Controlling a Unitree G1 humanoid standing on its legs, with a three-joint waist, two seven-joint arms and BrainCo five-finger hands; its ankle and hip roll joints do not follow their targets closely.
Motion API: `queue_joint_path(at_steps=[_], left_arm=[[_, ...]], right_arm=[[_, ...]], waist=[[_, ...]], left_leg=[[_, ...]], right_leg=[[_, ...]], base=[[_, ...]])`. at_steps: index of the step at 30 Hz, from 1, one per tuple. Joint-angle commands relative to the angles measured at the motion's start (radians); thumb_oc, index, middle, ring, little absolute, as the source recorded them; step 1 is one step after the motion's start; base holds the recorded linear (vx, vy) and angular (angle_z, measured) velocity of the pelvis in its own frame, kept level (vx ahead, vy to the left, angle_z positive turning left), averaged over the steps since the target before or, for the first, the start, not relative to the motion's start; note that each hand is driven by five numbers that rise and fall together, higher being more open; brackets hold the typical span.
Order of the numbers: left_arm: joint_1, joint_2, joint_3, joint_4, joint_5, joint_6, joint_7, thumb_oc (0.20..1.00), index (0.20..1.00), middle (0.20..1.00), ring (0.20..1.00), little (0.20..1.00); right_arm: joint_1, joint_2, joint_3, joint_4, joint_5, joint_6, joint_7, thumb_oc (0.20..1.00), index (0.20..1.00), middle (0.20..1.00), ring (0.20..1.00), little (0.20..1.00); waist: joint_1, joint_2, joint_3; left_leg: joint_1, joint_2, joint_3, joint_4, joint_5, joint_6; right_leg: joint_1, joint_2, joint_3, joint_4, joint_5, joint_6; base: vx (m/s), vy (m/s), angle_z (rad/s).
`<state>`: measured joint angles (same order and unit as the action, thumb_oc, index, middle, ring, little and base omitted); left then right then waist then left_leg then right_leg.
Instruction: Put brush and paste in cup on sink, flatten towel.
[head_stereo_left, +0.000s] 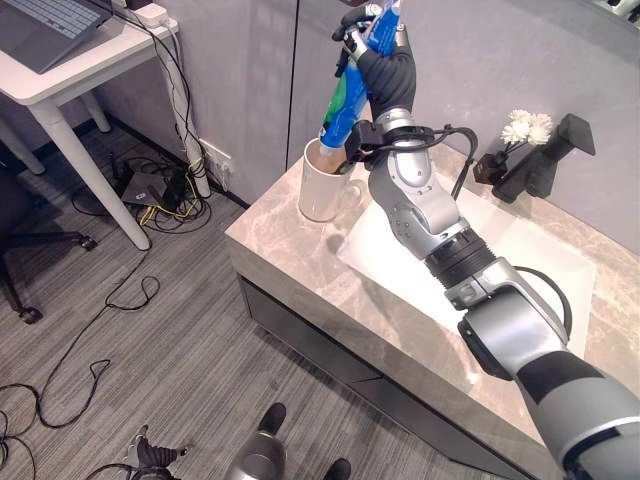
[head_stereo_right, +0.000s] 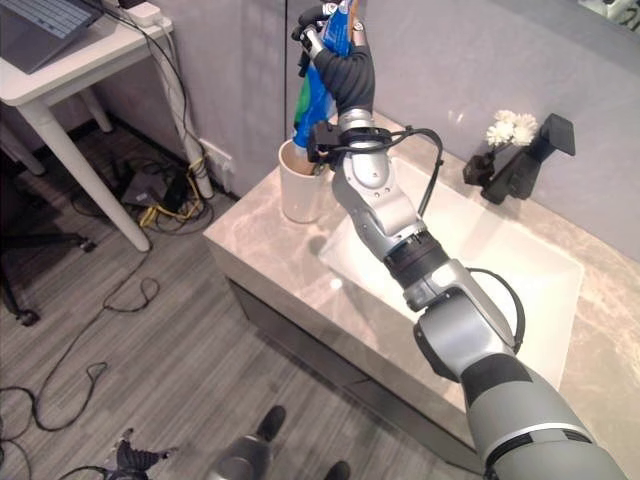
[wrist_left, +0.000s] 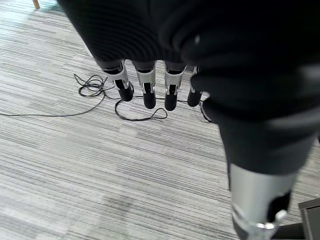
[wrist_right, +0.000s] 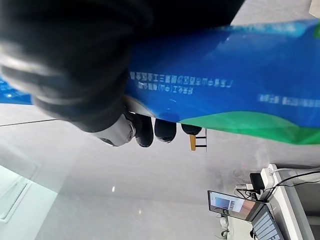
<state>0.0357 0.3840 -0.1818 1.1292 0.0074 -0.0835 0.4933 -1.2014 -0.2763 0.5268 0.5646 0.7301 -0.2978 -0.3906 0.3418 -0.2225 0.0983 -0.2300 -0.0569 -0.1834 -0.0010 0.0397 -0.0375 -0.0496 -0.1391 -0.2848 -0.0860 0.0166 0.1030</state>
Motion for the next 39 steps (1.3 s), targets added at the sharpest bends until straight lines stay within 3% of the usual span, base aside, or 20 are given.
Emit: queue_joint_path(at_steps=[1,15,16,17,18,39], left_arm=[[-0.017,0.010,-0.064,0.062,-0.005,-0.007,0.007,1.000,1.000,1.000,1.000,1.000],[-0.026,0.000,-0.072,0.056,0.004,-0.010,0.009,1.000,1.000,1.000,1.000,1.000],[-0.026,0.000,-0.072,0.057,0.004,-0.010,0.010,1.000,1.000,1.000,1.000,1.000],[-0.027,0.002,-0.071,0.058,0.004,-0.011,0.010,1.000,1.000,1.000,1.000,1.000],[-0.028,0.002,-0.072,0.062,0.003,-0.011,0.009,1.000,1.000,1.000,1.000,1.000],[-0.035,-0.002,-0.066,0.088,-0.006,-0.005,0.008,1.000,1.000,1.000,1.000,1.000]], right_arm=[[-0.098,-0.041,0.007,-0.003,-0.060,-0.036,0.000,0.200,0.200,0.200,0.200,0.200],[-0.067,-0.045,0.013,-0.027,-0.144,-0.035,0.004,0.200,0.200,0.200,0.200,0.200],[-0.066,-0.047,0.014,-0.027,-0.140,-0.035,0.008,0.388,0.388,0.388,0.388,0.388],[-0.067,-0.055,0.021,-0.026,-0.136,-0.035,0.011,0.768,0.768,0.768,0.768,0.768],[-0.064,-0.055,0.023,-0.023,-0.135,-0.034,0.014,1.000,1.000,1.000,1.000,1.000],[-0.073,-0.045,0.019,-0.019,-0.184,-0.021,-0.015,1.000,1.000,1.000,1.000,1.000]], waist=[[0.006,-0.008,-0.011],[0.004,-0.014,-0.011],[0.004,-0.015,-0.012],[0.004,-0.017,-0.012],[0.004,-0.019,-0.011],[-0.009,-0.017,-0.019]], left_leg=[[0.043,-0.021,0.013,-0.086,0.012,0.044],[0.039,-0.020,0.006,-0.086,0.011,0.044],[0.038,-0.020,0.006,-0.086,0.011,0.044],[0.038,-0.019,0.004,-0.086,0.011,0.043],[0.037,-0.019,0.004,-0.086,0.011,0.043],[0.044,-0.012,0.019,-0.086,0.006,0.042]], right_leg=[[0.058,-0.127,0.024,-0.001,0.183,0.101],[0.060,-0.124,0.020,-0.001,0.184,0.102],[0.059,-0.124,0.019,-0.001,0.184,0.102],[0.059,-0.124,0.019,-0.001,0.185,0.102],[0.059,-0.124,0.020,-0.001,0.186,0.103],[0.054,-0.119,0.036,-0.001,0.188,0.101]], base=[[0.00,0.000,0.00],[0.00,0.000,0.00],[0.00,0.000,0.00],[0.00,0.000,0.00],[0.00,0.000,0.00],[0.00,0.000,0.00]])
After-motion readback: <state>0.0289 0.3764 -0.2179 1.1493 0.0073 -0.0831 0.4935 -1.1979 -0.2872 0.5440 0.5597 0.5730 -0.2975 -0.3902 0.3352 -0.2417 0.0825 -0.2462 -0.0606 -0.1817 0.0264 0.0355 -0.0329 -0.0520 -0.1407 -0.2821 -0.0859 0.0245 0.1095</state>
